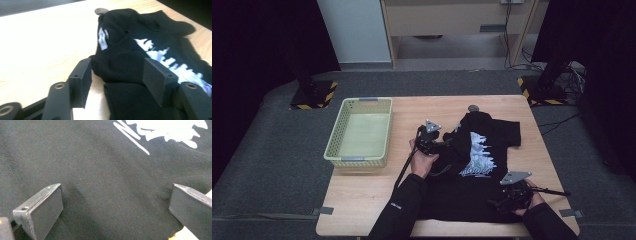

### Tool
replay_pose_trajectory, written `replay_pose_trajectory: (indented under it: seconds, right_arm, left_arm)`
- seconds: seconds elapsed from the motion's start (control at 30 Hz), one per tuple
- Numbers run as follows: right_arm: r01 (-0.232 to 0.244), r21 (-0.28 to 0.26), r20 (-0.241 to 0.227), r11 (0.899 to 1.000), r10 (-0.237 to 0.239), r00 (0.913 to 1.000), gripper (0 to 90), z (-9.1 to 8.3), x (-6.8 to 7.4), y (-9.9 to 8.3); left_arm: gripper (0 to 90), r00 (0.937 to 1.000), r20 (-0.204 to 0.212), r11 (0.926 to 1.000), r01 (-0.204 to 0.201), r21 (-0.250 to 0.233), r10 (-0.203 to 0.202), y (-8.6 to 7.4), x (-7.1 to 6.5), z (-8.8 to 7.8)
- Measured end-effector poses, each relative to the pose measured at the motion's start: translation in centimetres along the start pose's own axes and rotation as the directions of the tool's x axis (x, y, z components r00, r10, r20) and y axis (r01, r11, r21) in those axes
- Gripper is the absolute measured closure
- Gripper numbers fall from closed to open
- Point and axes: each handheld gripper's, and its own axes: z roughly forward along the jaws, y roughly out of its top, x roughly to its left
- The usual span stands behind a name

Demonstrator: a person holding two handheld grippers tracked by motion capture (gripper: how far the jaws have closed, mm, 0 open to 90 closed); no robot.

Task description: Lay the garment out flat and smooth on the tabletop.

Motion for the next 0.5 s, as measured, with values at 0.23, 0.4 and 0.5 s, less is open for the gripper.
replay_pose_trajectory:
  seconds: [0.23, 0.4, 0.5]
  right_arm:
    - [0.0, 0.0, 0.0, 1.0, 0.0, 1.0, 0.3, 0.0, 0.0, 0.0]
    - [0.001, 0.001, -0.001, 1.0, -0.001, 1.0, 0.3, 0.0, 0.0, 0.0]
    - [0.003, 0.002, -0.002, 1.0, -0.003, 1.0, 0.3, 0.0, 0.0, 0.0]
  left_arm:
    - [34.5, 0.9987, -0.047, 0.9982, 0.019, 0.057, -0.016, -0.3, 1.0, 2.7]
    - [33.5, 0.9986, -0.028, 0.9969, 0.046, 0.064, -0.045, -0.5, 1.6, 4.3]
    - [36.2, 0.9975, -0.039, 0.9928, 0.062, 0.103, -0.059, -0.7, 1.9, 5.1]
